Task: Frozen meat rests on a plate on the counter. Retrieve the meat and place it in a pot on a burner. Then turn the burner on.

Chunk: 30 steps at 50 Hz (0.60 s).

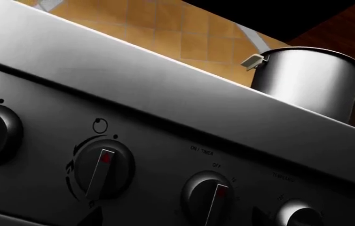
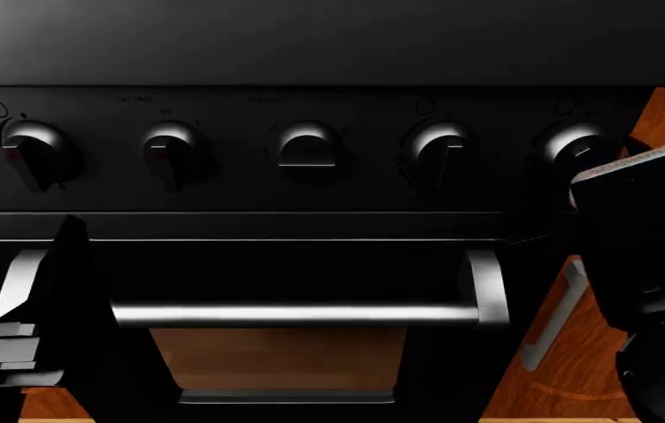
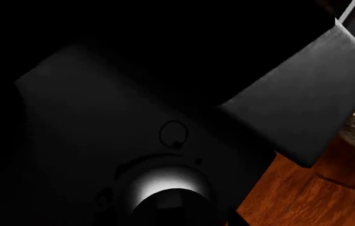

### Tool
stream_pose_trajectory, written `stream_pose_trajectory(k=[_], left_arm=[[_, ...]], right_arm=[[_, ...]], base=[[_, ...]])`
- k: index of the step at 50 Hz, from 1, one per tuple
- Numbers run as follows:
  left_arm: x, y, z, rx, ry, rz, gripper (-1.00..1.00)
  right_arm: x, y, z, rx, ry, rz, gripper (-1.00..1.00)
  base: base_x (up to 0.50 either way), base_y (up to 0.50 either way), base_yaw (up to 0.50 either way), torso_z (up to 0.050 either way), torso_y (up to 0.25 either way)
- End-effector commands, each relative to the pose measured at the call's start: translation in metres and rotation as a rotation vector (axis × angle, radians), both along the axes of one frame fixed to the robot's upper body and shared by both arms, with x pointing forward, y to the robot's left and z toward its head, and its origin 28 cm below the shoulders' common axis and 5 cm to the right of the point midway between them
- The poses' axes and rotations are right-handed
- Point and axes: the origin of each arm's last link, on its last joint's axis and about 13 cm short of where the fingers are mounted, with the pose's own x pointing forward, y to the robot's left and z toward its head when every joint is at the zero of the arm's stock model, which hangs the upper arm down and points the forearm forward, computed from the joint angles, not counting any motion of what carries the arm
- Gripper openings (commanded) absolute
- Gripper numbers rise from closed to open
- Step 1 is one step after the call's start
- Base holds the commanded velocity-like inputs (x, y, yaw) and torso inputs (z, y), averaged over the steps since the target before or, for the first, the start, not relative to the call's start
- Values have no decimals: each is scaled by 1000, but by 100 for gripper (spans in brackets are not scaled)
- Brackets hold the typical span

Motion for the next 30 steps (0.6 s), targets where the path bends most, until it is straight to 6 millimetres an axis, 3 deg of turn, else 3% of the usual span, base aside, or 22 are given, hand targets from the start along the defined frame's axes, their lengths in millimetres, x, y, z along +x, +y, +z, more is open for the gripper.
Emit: stream_pose_trajectory(k=[1, 17, 30], left_arm=[[0, 0, 0, 0, -1, 0, 100], [0, 0, 0, -2, -1, -1, 100], [0, 0, 1, -3, -5, -3, 100]], right_arm=[[14, -13, 39, -81, -192, -28, -100], [7, -10, 51, -260, -287, -26, -100], [2, -10, 57, -265, -302, -28, -100]], base=[[21, 5, 18, 0, 0], [20, 5, 19, 3, 0], [16, 5, 17, 3, 0]])
